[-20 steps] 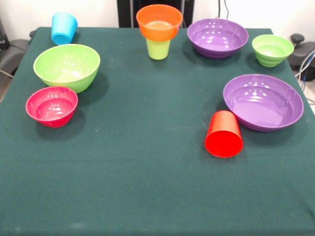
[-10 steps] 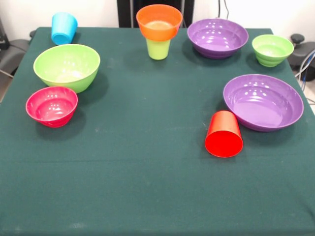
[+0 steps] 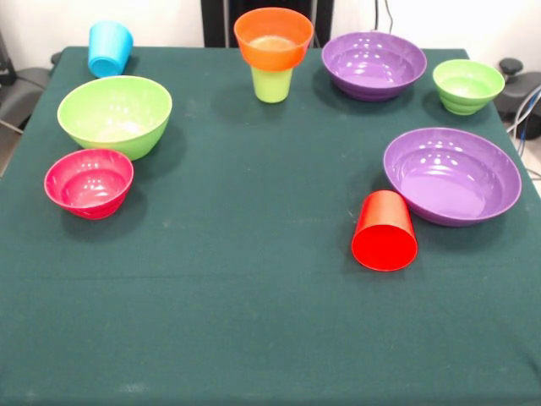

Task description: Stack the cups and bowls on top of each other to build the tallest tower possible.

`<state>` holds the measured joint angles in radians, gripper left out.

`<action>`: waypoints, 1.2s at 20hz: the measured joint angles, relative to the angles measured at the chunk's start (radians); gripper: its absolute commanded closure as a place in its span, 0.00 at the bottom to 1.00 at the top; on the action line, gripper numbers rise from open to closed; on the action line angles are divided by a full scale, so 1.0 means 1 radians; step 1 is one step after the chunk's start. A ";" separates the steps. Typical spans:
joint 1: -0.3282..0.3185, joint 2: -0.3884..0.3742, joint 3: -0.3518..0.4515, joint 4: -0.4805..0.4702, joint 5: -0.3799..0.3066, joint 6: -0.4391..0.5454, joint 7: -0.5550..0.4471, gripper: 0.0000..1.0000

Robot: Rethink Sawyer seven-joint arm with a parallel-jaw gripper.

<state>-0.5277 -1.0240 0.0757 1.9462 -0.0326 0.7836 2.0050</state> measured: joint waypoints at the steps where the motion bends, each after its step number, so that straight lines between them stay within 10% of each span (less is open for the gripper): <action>1: -0.018 0.007 0.012 -0.012 -0.011 0.012 0.000 0.00; 24: -0.182 0.207 0.210 -0.199 -0.211 0.042 0.000 0.00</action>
<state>-0.7100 -0.8167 0.2860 1.7474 -0.2435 0.8259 2.0045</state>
